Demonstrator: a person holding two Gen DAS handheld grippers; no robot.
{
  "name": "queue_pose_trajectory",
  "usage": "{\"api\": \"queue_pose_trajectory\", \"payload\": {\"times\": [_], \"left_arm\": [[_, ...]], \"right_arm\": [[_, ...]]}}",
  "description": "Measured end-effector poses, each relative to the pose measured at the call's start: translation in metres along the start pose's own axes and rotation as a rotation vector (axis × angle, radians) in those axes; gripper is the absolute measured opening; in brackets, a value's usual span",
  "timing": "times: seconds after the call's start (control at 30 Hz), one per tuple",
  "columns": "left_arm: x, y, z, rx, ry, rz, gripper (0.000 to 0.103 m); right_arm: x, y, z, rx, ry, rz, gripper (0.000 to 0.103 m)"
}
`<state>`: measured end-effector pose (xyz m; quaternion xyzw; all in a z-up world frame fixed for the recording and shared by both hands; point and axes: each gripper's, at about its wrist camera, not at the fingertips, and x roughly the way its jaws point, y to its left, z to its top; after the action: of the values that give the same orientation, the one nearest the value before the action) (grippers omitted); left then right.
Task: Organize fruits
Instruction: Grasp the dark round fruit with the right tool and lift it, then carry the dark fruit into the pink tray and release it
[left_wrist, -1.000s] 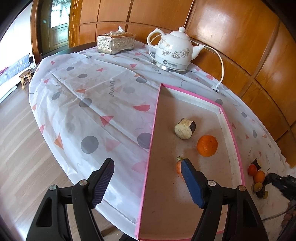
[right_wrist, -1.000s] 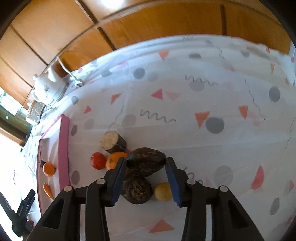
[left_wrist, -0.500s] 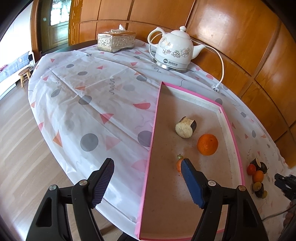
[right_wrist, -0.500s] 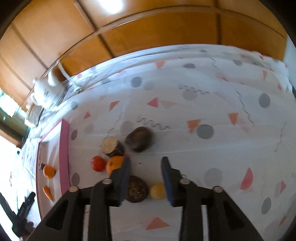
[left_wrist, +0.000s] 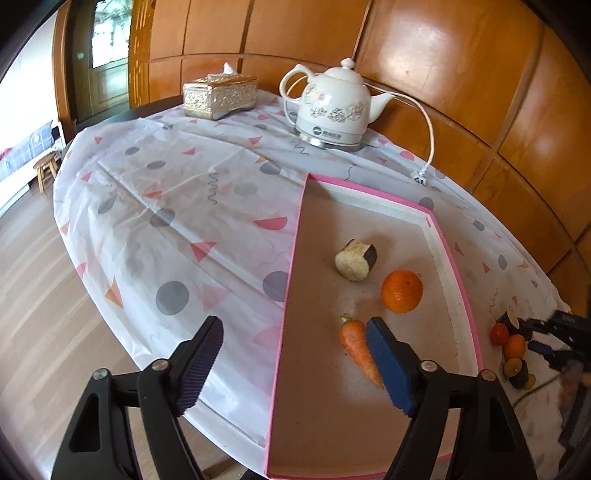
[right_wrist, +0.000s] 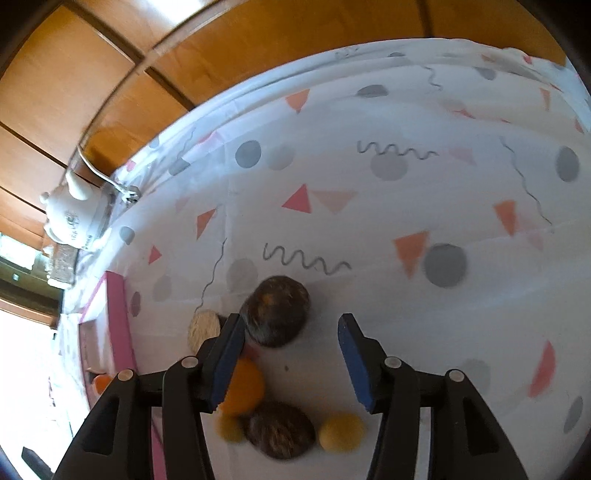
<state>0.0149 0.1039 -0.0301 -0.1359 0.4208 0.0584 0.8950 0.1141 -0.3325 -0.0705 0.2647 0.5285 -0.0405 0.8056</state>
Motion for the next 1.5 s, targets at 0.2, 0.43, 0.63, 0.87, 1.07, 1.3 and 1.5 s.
{"api": "queue_pose_trajectory", "payload": {"times": [0.2,0.43,0.63,0.87,1.07,1.3,1.5], "left_arm": [[0.008,0.001,-0.001,-0.003,0.026,0.003,0.081],[0.010,0.002,0.000,-0.011,0.028,0.001,0.081],[0.009,0.003,0.001,-0.016,0.022,-0.002,0.081],[0.005,0.003,0.001,-0.018,0.015,-0.007,0.081],[0.004,0.007,0.000,-0.025,0.014,-0.007,0.081],[0.004,0.009,0.000,-0.026,0.016,-0.010,0.081],[0.002,0.007,-0.001,-0.015,0.014,-0.021,0.081]], "right_arm": [[0.019,0.018,0.006,-0.063,0.008,-0.011,0.042],[-0.009,0.018,0.009,-0.113,-0.084,-0.063,0.024],[-0.050,0.032,0.004,-0.185,-0.170,-0.026,0.023],[-0.064,0.104,-0.023,-0.366,-0.132,0.160,0.023],[-0.026,0.169,-0.062,-0.503,0.011,0.241,0.023],[0.016,0.208,-0.093,-0.580,0.099,0.222,0.024],[0.027,0.214,-0.104,-0.603,0.098,0.192,0.029]]}}
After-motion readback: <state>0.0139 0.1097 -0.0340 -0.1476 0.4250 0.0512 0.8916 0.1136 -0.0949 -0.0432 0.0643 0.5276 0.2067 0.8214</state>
